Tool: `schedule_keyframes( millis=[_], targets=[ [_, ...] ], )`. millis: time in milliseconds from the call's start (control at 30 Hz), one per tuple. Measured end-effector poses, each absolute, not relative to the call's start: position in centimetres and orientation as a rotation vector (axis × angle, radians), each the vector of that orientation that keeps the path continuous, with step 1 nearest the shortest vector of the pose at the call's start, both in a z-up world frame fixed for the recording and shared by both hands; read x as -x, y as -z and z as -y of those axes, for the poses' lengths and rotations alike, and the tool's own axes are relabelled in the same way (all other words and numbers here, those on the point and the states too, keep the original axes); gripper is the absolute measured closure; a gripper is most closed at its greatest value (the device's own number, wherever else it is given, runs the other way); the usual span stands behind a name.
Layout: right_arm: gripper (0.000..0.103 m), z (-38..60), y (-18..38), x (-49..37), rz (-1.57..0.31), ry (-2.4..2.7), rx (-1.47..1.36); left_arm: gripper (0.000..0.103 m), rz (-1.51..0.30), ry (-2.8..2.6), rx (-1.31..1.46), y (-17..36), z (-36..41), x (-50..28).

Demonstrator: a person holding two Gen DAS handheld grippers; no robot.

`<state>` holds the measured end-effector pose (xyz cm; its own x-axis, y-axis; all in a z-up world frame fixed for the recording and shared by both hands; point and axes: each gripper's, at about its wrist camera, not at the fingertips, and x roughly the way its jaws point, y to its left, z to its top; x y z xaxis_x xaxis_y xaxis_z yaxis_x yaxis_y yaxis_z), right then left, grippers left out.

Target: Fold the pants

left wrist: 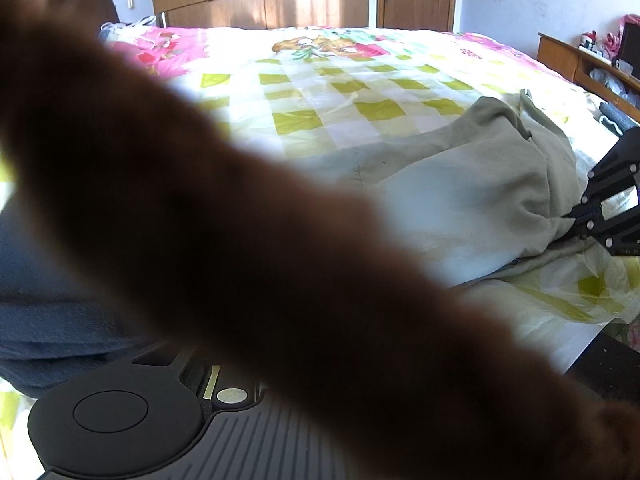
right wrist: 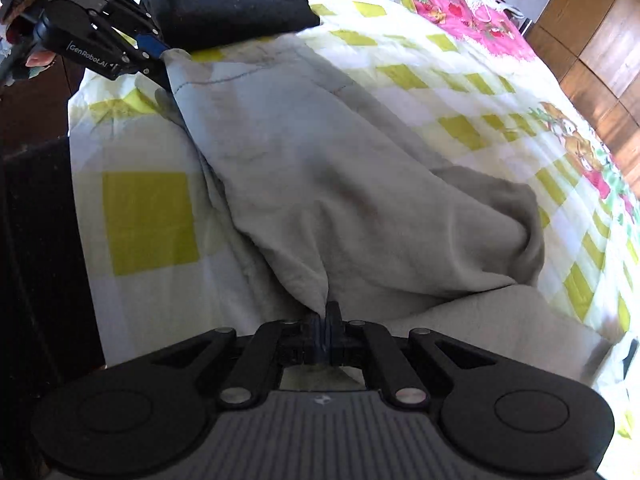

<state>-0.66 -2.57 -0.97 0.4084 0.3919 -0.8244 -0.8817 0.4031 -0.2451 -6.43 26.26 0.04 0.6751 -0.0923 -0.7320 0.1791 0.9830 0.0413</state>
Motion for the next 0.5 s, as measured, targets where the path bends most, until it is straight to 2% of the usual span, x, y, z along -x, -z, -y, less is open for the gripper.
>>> schedule_keyframes(
  millis=[267,500],
  targets=[
    [0.081,2.3,1.5,1.4,-0.738,-0.900,0.810,0.075,-0.859,0.097,-0.297,-0.3,-25.3,7.4],
    [0.078,3.7,0.7,1.1,-0.725,-0.853,0.799,0.076,-0.818,0.023,-0.255,-2.1,-26.4,8.4]
  ],
)
